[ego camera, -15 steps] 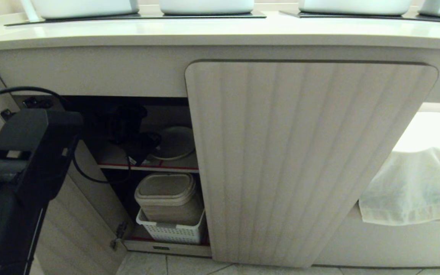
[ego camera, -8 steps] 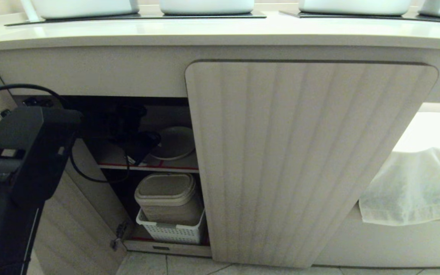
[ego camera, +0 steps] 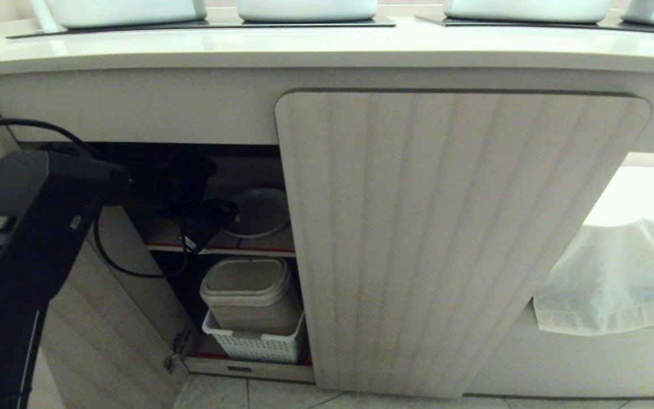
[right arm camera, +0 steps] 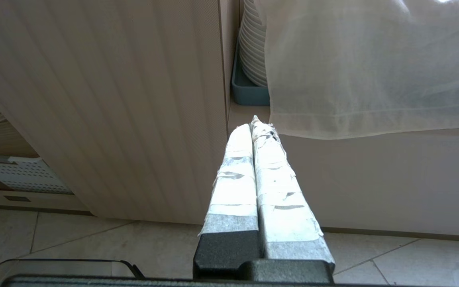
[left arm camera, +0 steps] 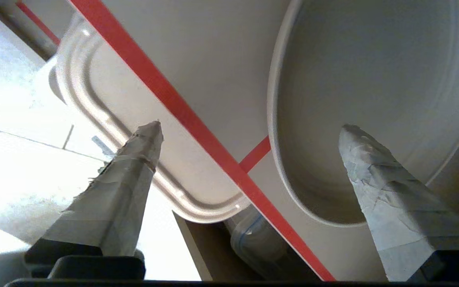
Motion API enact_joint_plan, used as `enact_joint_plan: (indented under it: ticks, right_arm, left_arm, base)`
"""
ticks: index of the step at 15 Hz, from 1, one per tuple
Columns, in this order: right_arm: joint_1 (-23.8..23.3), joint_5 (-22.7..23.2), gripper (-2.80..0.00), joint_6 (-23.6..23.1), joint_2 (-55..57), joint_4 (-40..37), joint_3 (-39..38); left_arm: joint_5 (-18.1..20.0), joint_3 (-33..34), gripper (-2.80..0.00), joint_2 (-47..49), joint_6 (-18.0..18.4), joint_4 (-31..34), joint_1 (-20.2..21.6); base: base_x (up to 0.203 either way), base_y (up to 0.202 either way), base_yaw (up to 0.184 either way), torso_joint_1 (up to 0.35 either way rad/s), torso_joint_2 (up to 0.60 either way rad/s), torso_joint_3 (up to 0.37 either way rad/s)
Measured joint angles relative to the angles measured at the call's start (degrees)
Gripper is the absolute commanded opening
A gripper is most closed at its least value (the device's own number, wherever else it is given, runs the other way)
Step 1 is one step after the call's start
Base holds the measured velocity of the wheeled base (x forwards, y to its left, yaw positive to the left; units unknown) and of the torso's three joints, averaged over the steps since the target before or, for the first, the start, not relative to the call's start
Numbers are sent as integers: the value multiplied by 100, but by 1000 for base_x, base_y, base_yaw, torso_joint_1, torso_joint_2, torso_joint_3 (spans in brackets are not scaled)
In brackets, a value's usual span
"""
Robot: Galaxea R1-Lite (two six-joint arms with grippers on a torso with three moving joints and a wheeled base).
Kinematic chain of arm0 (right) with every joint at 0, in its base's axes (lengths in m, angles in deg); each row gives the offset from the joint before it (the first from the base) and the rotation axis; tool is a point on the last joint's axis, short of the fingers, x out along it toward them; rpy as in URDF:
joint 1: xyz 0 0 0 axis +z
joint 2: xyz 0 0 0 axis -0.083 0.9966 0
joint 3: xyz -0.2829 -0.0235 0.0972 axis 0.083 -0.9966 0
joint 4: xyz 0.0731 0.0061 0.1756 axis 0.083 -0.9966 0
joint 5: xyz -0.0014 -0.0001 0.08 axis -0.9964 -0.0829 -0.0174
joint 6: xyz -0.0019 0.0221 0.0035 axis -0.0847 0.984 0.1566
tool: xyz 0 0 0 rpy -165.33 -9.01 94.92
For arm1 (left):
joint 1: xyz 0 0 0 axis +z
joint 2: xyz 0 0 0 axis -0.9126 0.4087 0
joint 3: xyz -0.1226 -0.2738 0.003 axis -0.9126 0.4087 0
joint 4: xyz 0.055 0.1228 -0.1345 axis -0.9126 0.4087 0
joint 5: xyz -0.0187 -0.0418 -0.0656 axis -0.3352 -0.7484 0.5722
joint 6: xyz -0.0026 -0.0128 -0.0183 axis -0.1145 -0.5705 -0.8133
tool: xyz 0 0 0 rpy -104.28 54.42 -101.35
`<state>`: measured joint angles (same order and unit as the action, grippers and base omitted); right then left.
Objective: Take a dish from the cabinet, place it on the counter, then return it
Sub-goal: Put it back into the cabinet, then close the cabinet door
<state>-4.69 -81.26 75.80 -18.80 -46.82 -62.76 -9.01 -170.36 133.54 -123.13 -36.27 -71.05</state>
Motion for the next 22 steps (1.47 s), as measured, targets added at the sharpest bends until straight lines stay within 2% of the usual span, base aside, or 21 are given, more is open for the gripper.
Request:
enact_joint_plan:
  ticks: [3, 5, 8, 12, 19, 22]
  right_arm:
    - [0, 0, -280, 0, 0, 2, 0]
    - [0, 0, -280, 0, 0, 1, 0]
    - [0, 0, -280, -1, 0, 1, 0]
    - [0, 0, -280, 0, 0, 0, 0]
    - [0, 0, -280, 0, 0, 2, 0]
    - [0, 2, -280, 0, 0, 2, 0]
  left_arm:
    - [-266, 446, 0, -126, 96, -564, -30]
    - [-359, 910, 0, -231, 297, -1010, -39]
    - [-602, 1734, 0, -381, 698, -2071, -50]
    - [-877, 2621, 0, -476, 1401, -3815, -47]
    - [-971, 3891, 0, -484, 2712, -6769, -19]
    - [-949, 4314, 0, -475, 3487, -7737, 11]
  base:
    - [0, 0, 0, 0, 0, 0]
    - [0, 0, 0, 0, 0, 0]
    - [0, 0, 0, 0, 0, 0]
    - [0, 0, 0, 0, 0, 0]
    - [0, 0, 0, 0, 0, 0]
    - [0, 0, 0, 0, 0, 0]
